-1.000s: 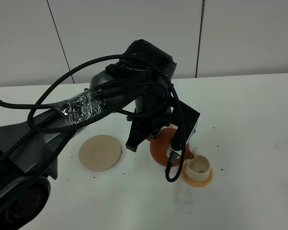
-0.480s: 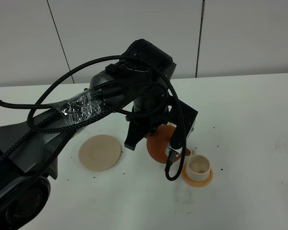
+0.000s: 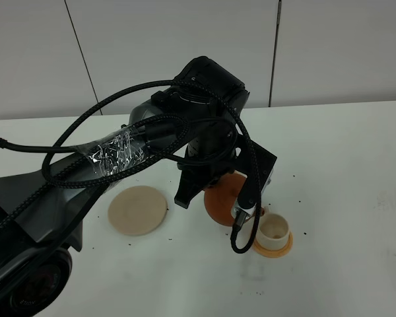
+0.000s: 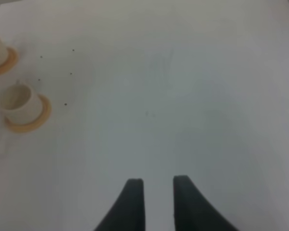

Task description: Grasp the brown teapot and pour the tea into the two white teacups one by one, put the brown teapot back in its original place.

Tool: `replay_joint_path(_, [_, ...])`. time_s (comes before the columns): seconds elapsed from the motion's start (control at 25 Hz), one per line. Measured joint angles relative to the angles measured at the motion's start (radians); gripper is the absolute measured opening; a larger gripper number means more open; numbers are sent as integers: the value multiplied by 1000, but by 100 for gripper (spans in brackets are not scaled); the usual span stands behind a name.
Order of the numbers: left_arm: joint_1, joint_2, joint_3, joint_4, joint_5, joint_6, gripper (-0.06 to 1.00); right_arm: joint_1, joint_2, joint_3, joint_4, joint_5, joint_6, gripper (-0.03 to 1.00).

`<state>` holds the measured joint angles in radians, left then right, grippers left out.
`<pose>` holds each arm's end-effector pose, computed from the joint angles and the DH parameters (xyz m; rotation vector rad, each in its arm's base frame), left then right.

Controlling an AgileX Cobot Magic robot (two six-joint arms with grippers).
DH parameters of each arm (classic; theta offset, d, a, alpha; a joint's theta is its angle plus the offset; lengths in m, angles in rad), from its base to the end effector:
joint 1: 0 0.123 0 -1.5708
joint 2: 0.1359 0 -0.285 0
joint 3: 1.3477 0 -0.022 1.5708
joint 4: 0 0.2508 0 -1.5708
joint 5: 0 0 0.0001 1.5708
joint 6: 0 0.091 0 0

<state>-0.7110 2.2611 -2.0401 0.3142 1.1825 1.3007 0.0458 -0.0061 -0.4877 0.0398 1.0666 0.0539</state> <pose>0.3841 -0.2964 0.2205 2.5457 1.4703 0.5428 -0.0048 0.0030 0.2734 0.0065 2.0575 0.1095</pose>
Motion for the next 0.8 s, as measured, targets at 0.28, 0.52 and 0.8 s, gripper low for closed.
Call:
replay_joint_path(0.28, [-5, 0, 0, 18, 0, -8, 18, 0, 0, 0, 0, 0, 0, 15])
replay_joint_path(0.52, [-21, 0, 0, 35, 0, -12, 18, 0, 0, 0, 0, 0, 0, 15])
replay_joint_path(0.8, [-30, 0, 0, 56, -1, -15, 18, 0, 0, 0, 0, 0, 0, 15])
